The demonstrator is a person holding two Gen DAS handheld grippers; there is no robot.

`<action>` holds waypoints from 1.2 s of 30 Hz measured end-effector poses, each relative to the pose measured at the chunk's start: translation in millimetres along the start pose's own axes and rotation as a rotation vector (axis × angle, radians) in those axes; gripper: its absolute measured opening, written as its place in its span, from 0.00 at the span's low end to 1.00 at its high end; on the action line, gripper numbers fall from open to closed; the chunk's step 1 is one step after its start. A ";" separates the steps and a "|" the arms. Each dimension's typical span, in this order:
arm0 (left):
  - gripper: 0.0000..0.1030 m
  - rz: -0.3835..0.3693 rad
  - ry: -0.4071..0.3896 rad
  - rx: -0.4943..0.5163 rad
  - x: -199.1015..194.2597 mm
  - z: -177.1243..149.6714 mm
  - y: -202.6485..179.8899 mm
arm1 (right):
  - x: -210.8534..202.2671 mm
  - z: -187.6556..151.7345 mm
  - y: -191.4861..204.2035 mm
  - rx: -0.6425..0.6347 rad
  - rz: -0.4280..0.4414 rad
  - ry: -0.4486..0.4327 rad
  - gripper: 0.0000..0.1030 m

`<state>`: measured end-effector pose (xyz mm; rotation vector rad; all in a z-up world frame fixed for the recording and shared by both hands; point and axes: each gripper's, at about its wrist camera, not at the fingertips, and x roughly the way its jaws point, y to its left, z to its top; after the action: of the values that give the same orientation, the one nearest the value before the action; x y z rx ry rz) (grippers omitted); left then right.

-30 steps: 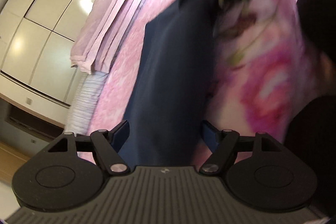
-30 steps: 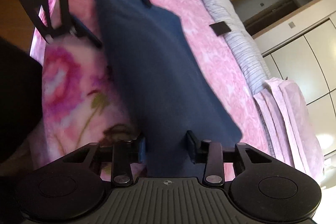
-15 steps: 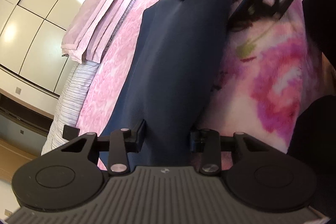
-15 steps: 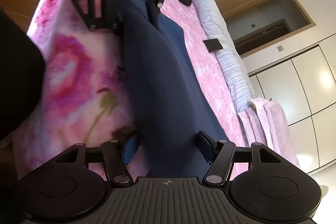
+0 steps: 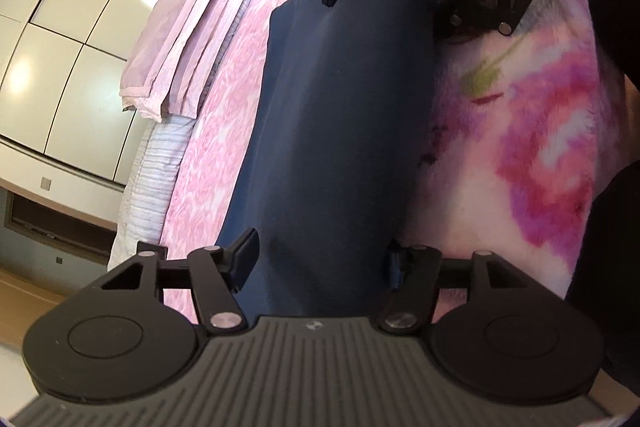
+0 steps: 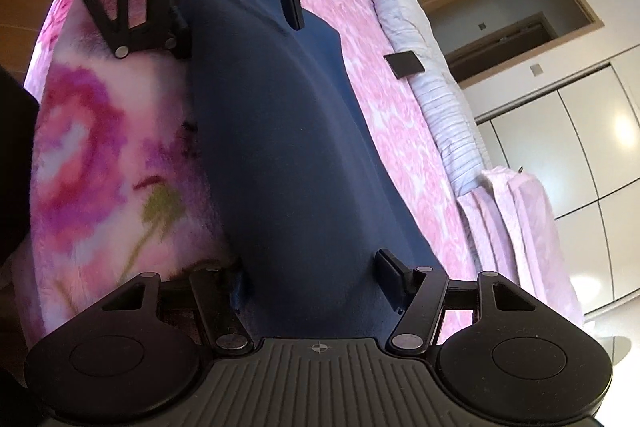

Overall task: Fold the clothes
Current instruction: 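Grasp the folded navy dress edge with both grippers side by side, then lift the folded dress with both grippers and carry it toward the clothes stack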

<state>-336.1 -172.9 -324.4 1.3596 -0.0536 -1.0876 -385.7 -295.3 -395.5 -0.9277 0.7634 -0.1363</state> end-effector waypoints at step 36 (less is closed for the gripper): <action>0.58 -0.006 -0.071 -0.118 -7.3 -19.3 9.2 | -12.6 -22.9 -1.3 0.051 -0.020 -0.138 0.52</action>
<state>-323.1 -155.3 -318.7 1.2160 -0.0370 -1.1264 -409.5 -306.2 -396.1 -0.8868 0.6206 -0.1084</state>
